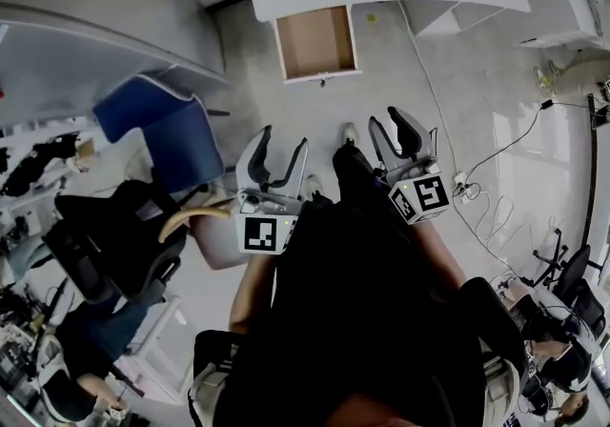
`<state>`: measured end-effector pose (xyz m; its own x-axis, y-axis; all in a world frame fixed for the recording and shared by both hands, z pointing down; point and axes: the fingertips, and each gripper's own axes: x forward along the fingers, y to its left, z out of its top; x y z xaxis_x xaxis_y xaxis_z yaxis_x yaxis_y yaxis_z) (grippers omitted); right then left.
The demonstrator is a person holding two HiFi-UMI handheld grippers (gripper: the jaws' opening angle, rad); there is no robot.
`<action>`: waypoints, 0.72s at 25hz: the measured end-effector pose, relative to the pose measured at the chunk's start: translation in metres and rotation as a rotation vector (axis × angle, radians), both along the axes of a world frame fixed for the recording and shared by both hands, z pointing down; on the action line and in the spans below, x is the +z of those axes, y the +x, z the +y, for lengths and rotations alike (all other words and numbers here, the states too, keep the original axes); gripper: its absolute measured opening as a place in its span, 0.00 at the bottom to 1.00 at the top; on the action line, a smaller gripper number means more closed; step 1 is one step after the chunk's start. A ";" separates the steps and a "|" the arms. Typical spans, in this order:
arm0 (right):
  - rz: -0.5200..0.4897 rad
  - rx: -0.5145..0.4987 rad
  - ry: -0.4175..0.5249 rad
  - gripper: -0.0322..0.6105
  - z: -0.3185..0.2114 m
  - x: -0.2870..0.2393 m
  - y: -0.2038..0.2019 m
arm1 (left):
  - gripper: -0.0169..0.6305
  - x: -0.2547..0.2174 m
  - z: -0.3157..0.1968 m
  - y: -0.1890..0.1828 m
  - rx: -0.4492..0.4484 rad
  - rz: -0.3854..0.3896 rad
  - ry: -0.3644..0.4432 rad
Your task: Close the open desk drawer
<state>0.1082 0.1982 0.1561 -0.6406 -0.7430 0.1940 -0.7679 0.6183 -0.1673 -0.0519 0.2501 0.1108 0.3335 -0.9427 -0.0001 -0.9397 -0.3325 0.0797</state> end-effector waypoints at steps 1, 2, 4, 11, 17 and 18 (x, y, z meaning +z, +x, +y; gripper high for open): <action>0.002 -0.009 -0.001 0.30 -0.009 0.001 0.001 | 0.40 0.001 -0.008 0.002 -0.001 -0.005 -0.004; 0.002 -0.017 -0.002 0.30 -0.019 0.002 0.002 | 0.40 0.002 -0.016 0.003 -0.004 -0.010 -0.007; 0.001 -0.036 -0.006 0.30 -0.036 0.006 0.005 | 0.41 0.003 -0.031 0.007 -0.014 -0.021 -0.011; 0.026 -0.125 -0.045 0.30 -0.091 0.027 0.016 | 0.43 0.016 -0.081 0.020 -0.058 -0.067 -0.073; 0.076 -0.199 -0.064 0.30 -0.126 0.056 0.020 | 0.45 0.045 -0.107 0.023 -0.073 -0.161 -0.131; 0.093 -0.208 -0.064 0.30 -0.132 0.061 0.020 | 0.45 0.050 -0.112 0.022 -0.070 -0.174 -0.140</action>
